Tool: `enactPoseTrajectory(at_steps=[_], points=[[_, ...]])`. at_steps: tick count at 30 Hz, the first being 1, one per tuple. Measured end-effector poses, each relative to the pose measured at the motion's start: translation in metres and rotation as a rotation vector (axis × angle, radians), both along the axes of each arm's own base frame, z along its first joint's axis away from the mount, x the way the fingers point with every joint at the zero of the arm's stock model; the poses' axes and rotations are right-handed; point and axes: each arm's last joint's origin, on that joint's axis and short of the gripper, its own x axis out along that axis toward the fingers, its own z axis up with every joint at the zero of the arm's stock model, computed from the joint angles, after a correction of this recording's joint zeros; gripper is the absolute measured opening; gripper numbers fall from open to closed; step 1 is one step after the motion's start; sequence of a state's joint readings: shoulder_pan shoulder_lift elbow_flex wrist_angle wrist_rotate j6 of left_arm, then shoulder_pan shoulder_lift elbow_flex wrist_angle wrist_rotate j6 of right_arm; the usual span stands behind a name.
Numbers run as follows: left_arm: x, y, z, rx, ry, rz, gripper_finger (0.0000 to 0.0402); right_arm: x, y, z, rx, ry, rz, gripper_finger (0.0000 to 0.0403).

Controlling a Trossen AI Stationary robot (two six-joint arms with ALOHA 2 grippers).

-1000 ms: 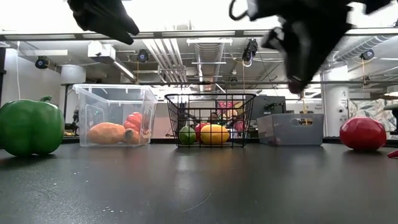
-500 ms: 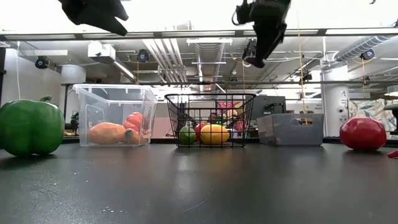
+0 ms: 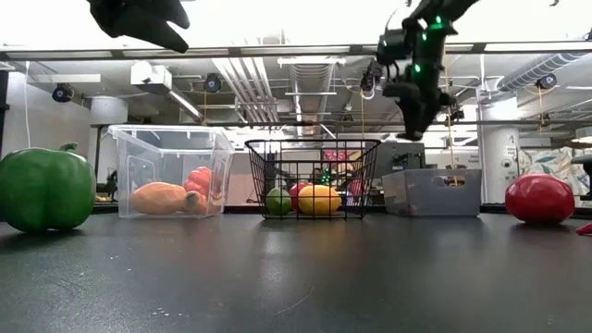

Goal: Sort produce into baskets
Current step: Put the egg plant into the black basket, then put the large green bell pepper into the transparent basket

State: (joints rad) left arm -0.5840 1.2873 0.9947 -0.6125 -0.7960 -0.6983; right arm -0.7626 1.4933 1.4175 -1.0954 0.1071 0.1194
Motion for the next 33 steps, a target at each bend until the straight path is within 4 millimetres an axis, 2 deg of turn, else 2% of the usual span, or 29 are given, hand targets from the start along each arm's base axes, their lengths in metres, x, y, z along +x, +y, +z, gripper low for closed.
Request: enactPoseTrajectory(at_steps=[3,8,18,24,33], points=[[0.0,0.0,0.0,0.0,0.001,0.0,0.0278,-0.006,-0.007,-0.019,0.008,-0.005,-0.03,0.0158],[0.0,0.0,0.0,-0.001,0.001,-0.001,0.0278,-0.011,-0.008,-0.049,0.017,0.006,-0.034,0.0154],[0.0,0.0,0.0,-0.001,0.001,-0.001,0.0278,-0.018,-0.001,-0.089,0.034,0.023,-0.031,0.0165],[0.0,0.0,0.0,-0.001,0.001,-0.001,0.0278,-0.02,0.002,-0.1,0.04,0.028,-0.035,0.0182],[0.0,0.0,0.0,-0.001,0.001,-0.001,0.0278,-0.019,0.001,-0.098,0.032,0.02,-0.035,0.0221]])
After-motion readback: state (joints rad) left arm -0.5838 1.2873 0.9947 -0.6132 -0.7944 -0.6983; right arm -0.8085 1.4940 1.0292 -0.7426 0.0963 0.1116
